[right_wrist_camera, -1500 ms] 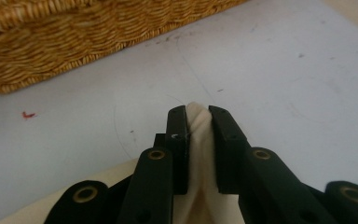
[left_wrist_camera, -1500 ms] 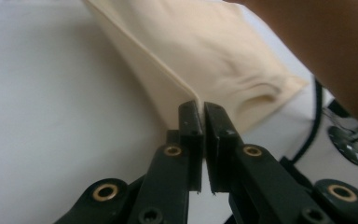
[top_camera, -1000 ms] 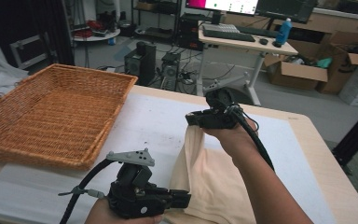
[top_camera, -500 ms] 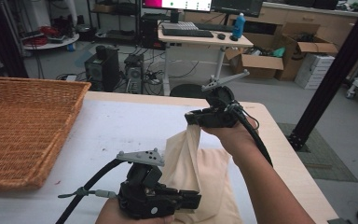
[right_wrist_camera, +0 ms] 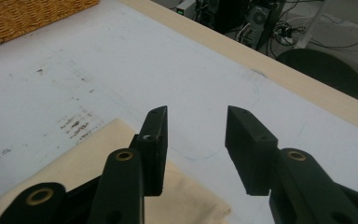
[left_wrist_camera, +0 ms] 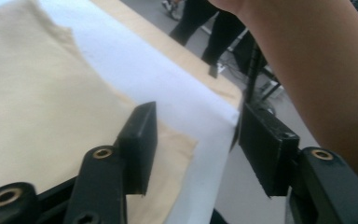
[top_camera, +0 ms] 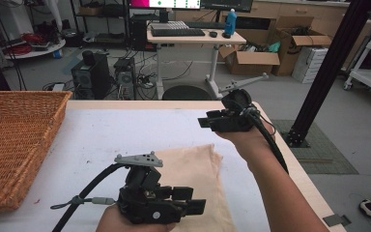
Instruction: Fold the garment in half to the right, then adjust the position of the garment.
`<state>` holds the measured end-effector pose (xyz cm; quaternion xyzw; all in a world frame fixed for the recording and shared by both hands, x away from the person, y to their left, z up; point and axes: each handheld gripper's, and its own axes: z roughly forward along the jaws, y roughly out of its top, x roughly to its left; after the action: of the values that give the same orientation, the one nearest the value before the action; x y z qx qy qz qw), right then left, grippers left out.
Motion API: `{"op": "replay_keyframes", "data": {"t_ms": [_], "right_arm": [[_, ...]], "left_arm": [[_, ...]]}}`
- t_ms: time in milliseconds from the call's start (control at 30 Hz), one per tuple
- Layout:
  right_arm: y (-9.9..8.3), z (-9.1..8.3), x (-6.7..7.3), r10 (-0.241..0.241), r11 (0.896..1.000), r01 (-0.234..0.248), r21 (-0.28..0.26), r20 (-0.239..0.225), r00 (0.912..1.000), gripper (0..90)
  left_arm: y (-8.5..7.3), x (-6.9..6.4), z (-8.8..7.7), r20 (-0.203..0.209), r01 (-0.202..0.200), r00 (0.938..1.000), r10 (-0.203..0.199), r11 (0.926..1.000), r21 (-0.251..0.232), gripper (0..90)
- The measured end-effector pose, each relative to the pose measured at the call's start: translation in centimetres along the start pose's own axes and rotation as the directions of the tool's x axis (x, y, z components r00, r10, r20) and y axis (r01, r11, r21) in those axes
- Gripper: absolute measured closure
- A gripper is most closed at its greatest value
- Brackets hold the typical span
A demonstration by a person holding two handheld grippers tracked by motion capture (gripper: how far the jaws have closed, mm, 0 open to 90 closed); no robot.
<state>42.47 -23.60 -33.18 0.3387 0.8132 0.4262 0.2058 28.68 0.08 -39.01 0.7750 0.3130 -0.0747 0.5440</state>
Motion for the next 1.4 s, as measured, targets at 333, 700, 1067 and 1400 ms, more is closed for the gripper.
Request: {"op": "replay_keyframes", "data": {"t_ms": [333, 700, 1067, 1400], "right_arm": [[-2.6, -1.2, -0.1, 0.076, 0.997, -0.077, 0.018, 0.034, 0.9965, 38.2], [-4.6, -3.2, 0.1, 0.127, 0.992, -0.127, -0.005, 0.069, 0.9894, 26.0], [-6.1, -1.6, -0.7, 0.145, 0.988, -0.148, 0.034, 0.069, 0.987, 25.7], [-8.0, 2.8, -1.4, 0.195, 0.969, -0.202, 0.143, 0.06, 0.979, 27.4]], "left_arm": [[-1.1, 0.8, -3.5, -0.242, -0.055, 0.9683, 0.06, 0.9981, 0.027, 32.0], [-3.1, 1.6, -6.4, -0.373, -0.007, 0.9276, 0.021, 0.9992, 0.039, 22.3], [-4.3, 2.8, -5.4, -0.384, 0.041, 0.9232, -0.013, 0.997, 0.065, 22.4], [-5.5, 4.4, -3.1, -0.346, 0.08, 0.9372, -0.041, 0.9919, 0.099, 22.7]]}}
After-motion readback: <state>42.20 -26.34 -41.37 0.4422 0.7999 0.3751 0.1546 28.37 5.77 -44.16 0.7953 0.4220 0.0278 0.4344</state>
